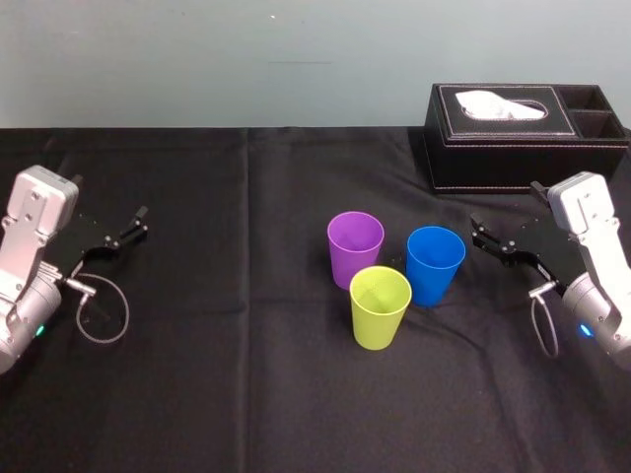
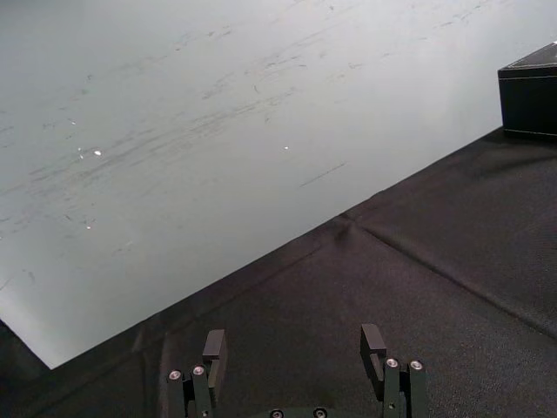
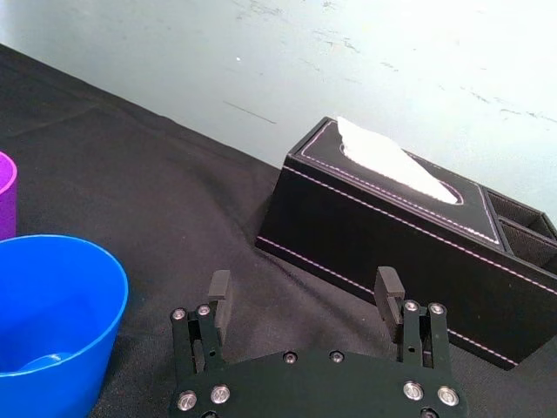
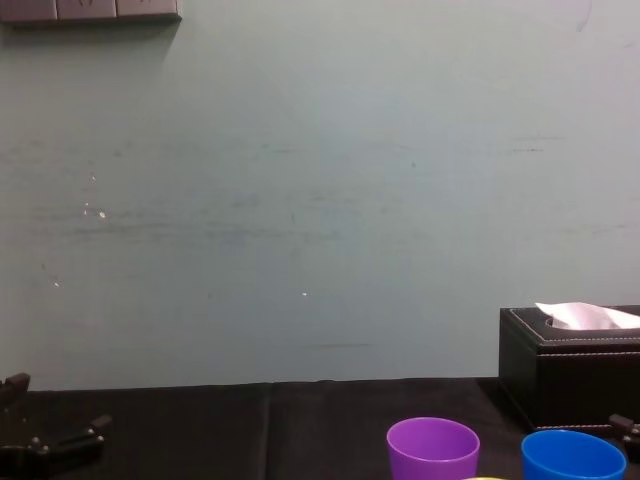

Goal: Stack the three plastic cups sequentially using one hand.

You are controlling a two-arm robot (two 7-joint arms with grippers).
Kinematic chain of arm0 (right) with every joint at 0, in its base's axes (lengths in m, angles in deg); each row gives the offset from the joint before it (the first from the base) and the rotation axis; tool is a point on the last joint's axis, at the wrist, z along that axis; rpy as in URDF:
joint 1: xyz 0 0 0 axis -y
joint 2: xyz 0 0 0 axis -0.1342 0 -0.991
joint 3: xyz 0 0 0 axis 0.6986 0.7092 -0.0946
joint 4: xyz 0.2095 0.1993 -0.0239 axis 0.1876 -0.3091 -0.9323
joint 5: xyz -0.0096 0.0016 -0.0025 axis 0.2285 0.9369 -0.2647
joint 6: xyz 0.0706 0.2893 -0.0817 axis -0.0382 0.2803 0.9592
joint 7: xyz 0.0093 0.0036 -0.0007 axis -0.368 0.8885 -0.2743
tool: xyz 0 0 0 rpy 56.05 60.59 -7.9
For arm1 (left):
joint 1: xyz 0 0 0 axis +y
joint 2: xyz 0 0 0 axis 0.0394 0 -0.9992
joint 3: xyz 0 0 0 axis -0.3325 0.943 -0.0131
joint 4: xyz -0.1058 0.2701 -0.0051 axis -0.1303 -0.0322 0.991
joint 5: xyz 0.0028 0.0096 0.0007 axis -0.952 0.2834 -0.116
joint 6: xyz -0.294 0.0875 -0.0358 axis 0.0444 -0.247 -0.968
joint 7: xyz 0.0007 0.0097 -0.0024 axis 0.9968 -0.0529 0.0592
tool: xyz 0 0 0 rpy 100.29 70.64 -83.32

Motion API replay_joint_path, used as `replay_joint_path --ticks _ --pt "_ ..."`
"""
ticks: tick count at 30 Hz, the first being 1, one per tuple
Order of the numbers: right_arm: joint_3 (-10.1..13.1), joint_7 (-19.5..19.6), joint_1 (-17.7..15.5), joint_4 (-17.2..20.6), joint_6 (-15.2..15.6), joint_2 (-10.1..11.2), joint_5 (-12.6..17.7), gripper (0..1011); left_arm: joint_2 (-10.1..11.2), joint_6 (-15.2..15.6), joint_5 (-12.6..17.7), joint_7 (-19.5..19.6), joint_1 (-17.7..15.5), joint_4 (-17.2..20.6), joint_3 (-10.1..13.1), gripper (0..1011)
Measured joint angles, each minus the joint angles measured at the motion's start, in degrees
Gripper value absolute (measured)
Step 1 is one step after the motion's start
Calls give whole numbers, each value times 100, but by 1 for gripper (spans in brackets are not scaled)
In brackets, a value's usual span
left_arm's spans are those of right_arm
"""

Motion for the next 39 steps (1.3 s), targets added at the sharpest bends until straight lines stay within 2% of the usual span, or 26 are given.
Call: replay_joint_path --ticks 39 --pt "0 0 0 0 0 0 0 1004 0 0 0 0 0 0 0 1011"
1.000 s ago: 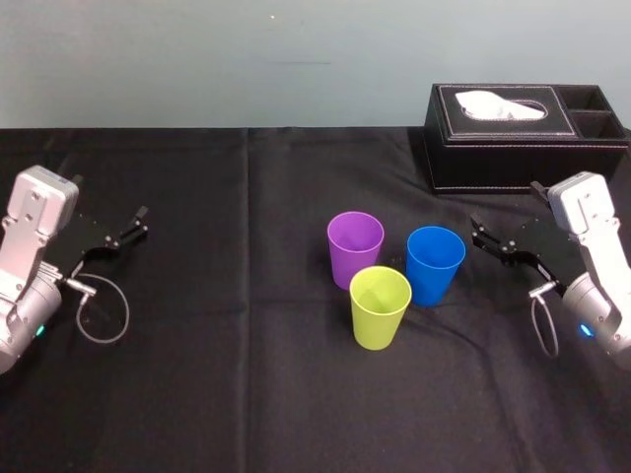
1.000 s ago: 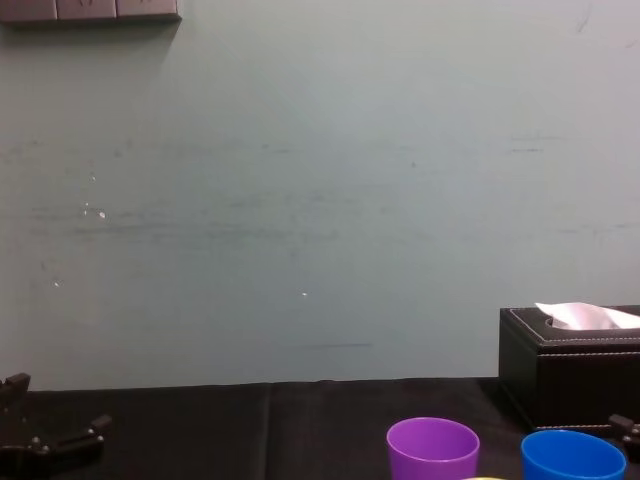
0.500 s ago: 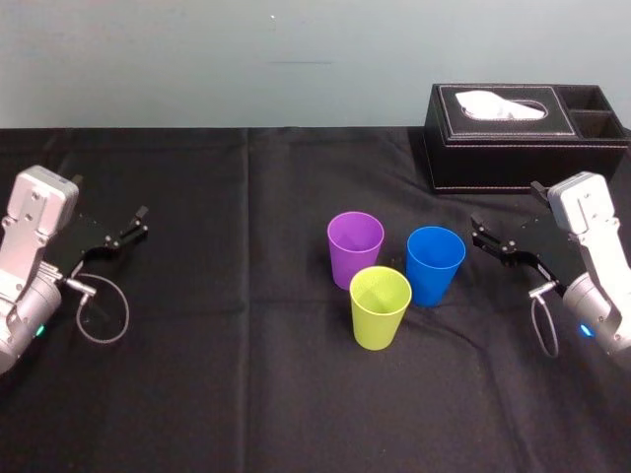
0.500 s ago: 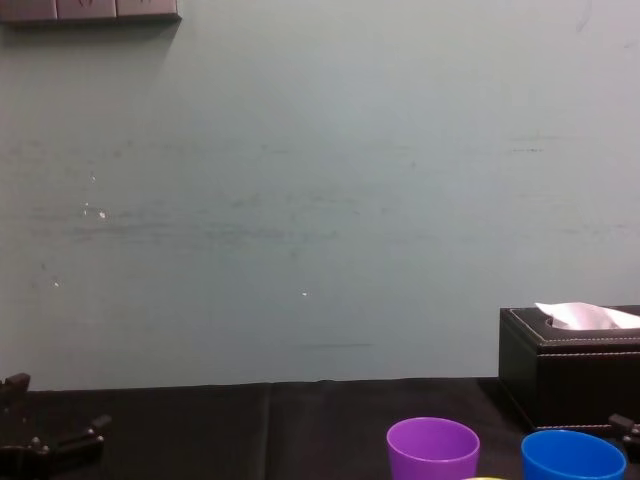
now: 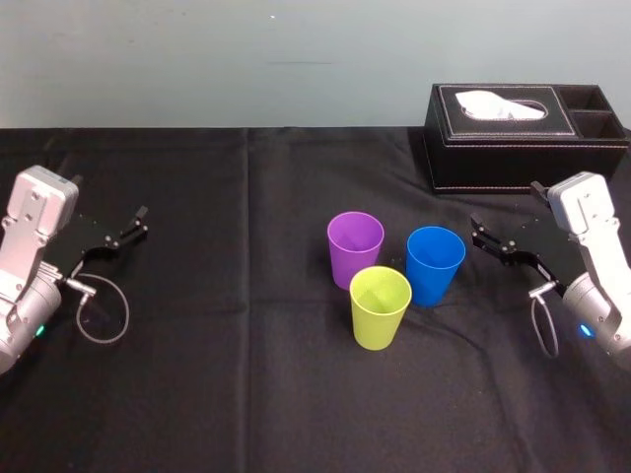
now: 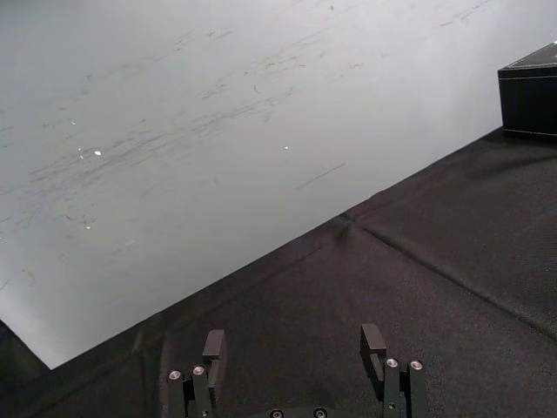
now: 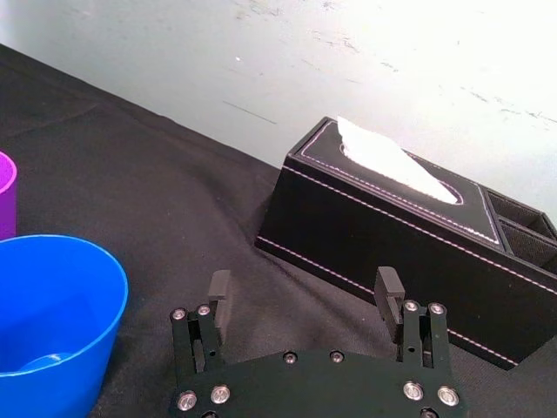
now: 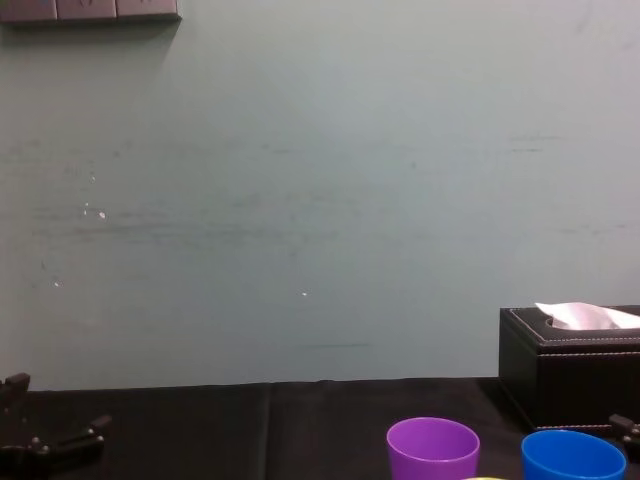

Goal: Stack the three plastic cups sequentially using one hand.

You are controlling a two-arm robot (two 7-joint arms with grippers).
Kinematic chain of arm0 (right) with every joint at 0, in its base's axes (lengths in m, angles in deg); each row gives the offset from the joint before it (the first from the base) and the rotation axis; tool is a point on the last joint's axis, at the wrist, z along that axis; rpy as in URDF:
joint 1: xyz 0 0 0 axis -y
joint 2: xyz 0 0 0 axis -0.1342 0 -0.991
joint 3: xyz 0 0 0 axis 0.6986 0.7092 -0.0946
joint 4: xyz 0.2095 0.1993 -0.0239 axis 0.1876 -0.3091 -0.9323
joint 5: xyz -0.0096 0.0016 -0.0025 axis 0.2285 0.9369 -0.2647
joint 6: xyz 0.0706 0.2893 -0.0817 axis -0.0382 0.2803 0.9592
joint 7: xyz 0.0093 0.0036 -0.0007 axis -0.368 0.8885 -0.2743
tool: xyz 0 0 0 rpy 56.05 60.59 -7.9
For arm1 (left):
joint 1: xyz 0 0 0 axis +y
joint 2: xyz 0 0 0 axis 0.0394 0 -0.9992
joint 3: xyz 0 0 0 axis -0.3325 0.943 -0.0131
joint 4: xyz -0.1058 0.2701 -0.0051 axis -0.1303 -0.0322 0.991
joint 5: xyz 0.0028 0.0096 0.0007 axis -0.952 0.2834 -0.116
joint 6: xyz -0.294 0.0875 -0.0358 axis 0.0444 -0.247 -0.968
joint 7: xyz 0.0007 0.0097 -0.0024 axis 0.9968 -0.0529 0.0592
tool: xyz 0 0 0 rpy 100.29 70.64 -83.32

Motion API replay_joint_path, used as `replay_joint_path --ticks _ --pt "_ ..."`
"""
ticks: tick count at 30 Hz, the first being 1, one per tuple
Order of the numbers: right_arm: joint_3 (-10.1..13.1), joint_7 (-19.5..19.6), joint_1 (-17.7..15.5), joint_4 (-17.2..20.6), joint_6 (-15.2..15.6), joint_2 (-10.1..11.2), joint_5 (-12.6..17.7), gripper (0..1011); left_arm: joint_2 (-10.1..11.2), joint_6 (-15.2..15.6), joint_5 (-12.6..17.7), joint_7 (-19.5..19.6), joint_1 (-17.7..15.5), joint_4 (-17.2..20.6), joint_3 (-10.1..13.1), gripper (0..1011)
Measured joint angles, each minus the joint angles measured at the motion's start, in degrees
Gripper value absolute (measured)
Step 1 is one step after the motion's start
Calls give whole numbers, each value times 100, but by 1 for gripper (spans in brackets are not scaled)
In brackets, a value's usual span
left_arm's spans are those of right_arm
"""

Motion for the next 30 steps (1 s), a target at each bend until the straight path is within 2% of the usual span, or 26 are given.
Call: replay_joint_path --ticks 8,15,23,30 --pt "0 0 0 0 0 0 0 1004 0 0 0 0 0 0 0 1011" --pt "283 -68 -297 170 -246 45 160 1004 0 0 0 0 0 0 0 1011" --pt "646 -203 -1088 711 -380 276 499 1004 0 0 0 0 0 0 0 1011" --pt "880 -564 -1901 1194 -622 455 961 1004 0 0 0 0 0 0 0 1011"
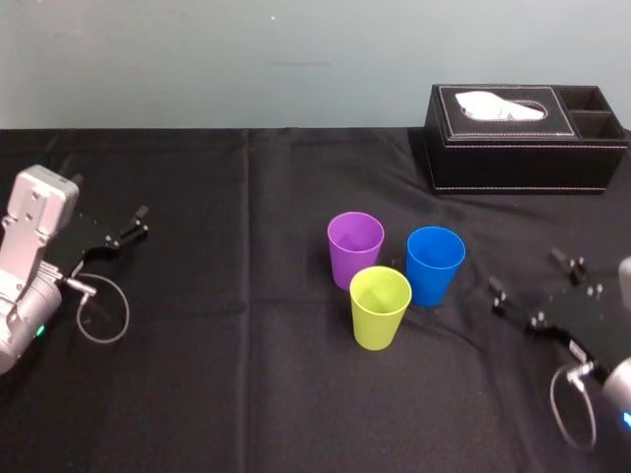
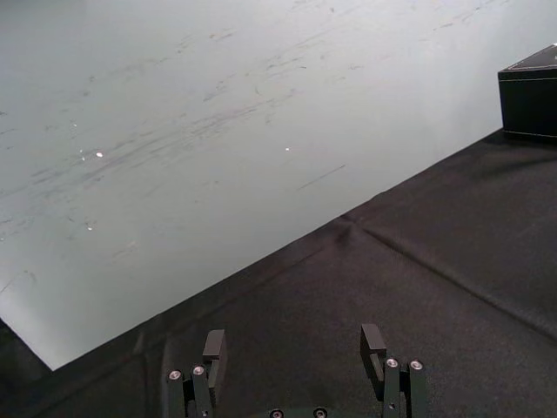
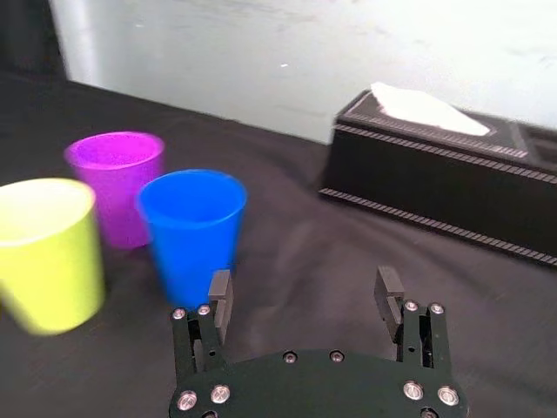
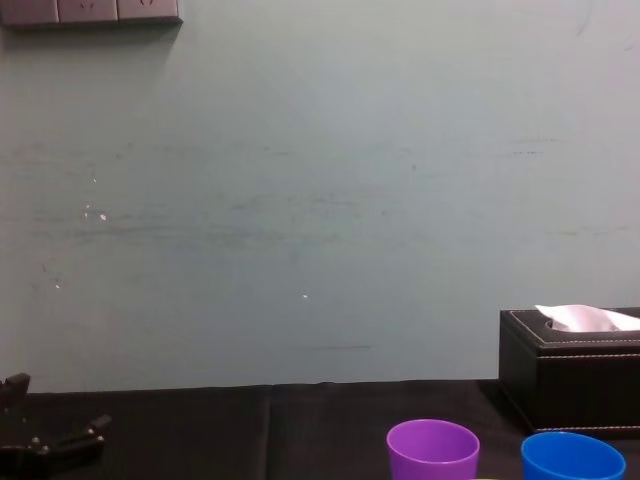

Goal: Stack the three plastic cups sequentially using one hand.

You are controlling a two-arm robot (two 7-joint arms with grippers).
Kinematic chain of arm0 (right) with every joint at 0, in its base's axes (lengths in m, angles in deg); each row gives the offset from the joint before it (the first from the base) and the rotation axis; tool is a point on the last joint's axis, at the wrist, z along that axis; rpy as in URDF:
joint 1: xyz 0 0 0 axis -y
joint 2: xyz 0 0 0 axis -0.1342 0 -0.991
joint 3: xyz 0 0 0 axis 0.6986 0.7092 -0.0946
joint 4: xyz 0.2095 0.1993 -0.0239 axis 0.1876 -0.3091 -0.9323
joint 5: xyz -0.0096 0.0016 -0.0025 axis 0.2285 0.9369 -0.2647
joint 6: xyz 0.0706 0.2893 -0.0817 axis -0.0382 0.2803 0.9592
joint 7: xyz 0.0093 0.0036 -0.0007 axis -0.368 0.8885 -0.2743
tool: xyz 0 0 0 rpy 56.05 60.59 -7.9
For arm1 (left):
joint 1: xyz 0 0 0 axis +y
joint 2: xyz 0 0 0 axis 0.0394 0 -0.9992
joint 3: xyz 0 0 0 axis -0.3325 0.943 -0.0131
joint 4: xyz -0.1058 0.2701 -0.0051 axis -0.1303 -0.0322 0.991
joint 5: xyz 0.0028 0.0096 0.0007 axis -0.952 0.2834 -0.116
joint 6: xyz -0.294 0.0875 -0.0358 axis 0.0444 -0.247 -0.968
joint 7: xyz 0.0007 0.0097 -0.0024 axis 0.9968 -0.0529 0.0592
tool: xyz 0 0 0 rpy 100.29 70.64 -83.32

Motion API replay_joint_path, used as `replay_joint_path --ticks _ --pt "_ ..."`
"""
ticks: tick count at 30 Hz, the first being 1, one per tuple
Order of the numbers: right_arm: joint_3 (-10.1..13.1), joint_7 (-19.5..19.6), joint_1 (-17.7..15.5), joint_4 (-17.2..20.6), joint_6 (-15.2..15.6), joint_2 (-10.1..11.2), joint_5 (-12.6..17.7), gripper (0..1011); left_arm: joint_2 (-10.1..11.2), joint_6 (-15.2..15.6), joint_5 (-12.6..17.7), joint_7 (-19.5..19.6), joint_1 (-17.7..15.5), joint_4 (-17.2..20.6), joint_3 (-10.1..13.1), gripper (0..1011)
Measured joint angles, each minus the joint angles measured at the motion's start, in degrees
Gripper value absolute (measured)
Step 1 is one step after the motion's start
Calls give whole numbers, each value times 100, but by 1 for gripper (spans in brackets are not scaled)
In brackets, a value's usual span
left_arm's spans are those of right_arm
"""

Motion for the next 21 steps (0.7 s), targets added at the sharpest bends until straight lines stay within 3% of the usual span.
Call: replay_joint_path --ticks 5,9,21 --pt "31 -238 -431 185 -189 38 109 1004 0 0 0 0 0 0 0 1011" --pt "-35 -400 -494 189 -290 -31 98 1004 0 0 0 0 0 0 0 1011" --pt "-214 -753 32 -189 -198 -525 58 1004 0 0 0 0 0 0 0 1011"
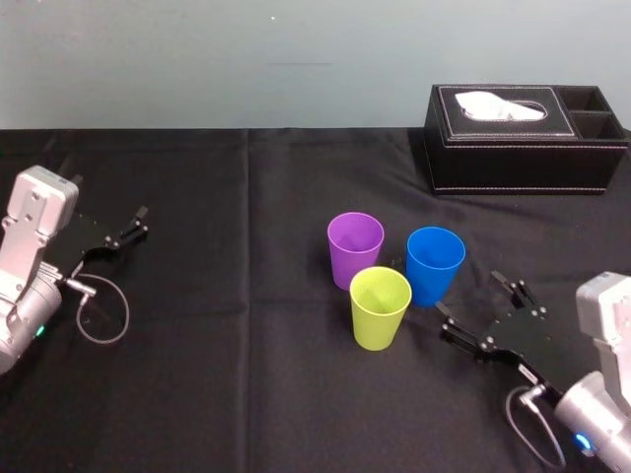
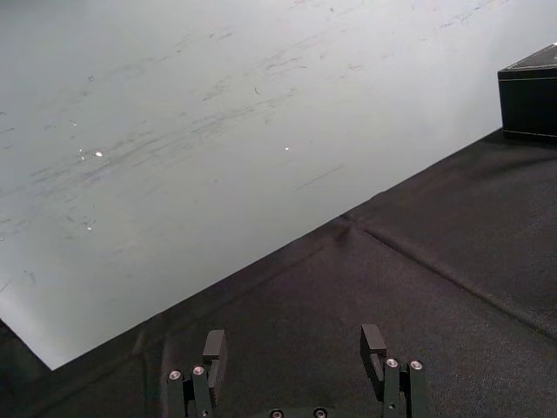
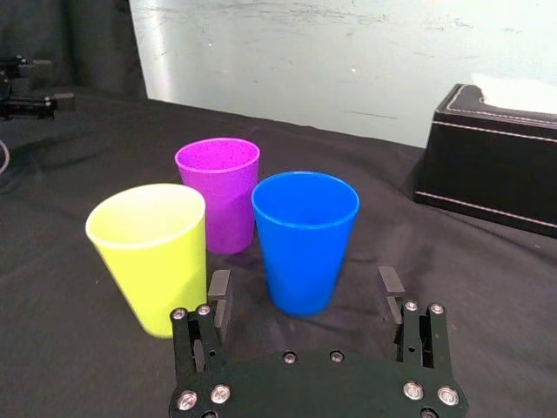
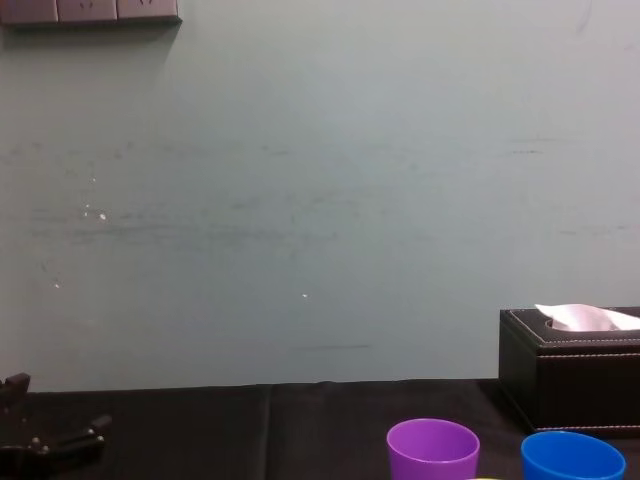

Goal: Stack the three plastic cups sequentially using one hand.

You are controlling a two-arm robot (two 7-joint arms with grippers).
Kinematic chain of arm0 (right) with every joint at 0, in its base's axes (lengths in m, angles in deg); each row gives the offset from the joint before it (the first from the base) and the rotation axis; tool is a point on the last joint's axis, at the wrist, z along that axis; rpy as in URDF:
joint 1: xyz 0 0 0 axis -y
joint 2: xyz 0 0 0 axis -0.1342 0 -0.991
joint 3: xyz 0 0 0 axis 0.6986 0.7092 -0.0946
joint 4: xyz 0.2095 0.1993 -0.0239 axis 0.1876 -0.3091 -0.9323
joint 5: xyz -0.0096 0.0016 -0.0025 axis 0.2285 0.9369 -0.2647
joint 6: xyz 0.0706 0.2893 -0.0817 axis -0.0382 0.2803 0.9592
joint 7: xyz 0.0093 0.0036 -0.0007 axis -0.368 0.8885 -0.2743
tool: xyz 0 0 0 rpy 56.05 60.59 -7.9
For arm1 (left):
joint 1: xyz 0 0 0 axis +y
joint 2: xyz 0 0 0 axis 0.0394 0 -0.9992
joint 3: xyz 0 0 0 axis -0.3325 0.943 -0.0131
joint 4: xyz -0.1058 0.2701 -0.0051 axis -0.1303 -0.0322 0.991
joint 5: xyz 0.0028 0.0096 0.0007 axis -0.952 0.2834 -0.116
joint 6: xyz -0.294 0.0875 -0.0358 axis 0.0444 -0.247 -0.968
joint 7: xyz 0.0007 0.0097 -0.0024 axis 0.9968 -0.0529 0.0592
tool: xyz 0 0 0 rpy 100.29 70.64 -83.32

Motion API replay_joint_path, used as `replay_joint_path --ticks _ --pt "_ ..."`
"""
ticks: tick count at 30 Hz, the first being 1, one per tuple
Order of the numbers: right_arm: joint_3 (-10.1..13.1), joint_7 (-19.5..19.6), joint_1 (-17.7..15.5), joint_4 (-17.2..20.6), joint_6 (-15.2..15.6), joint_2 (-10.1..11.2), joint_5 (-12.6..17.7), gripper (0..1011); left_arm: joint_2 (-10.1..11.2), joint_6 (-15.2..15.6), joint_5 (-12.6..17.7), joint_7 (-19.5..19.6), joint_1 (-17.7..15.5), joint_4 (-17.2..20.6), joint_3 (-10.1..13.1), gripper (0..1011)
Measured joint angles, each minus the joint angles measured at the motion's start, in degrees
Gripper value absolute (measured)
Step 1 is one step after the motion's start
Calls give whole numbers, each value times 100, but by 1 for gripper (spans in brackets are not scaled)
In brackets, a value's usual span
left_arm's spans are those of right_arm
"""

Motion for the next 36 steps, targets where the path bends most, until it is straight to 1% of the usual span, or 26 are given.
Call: replay_joint_path --ticks 2,5,12,21,26,36 --pt "-16 -33 88 -57 53 -67 -1 1004 0 0 0 0 0 0 0 1011" --pt "-39 -110 282 -180 172 -230 6 1004 0 0 0 0 0 0 0 1011" --pt "-52 -193 515 -321 326 -461 -1 1004 0 0 0 0 0 0 0 1011" --pt "-31 -206 683 -434 470 -659 -168 1004 0 0 0 0 0 0 0 1012" --pt "-11 -204 739 -490 496 -730 -239 1004 0 0 0 0 0 0 0 1011" --pt "67 -215 906 -663 562 -938 -403 1004 0 0 0 0 0 0 0 1011"
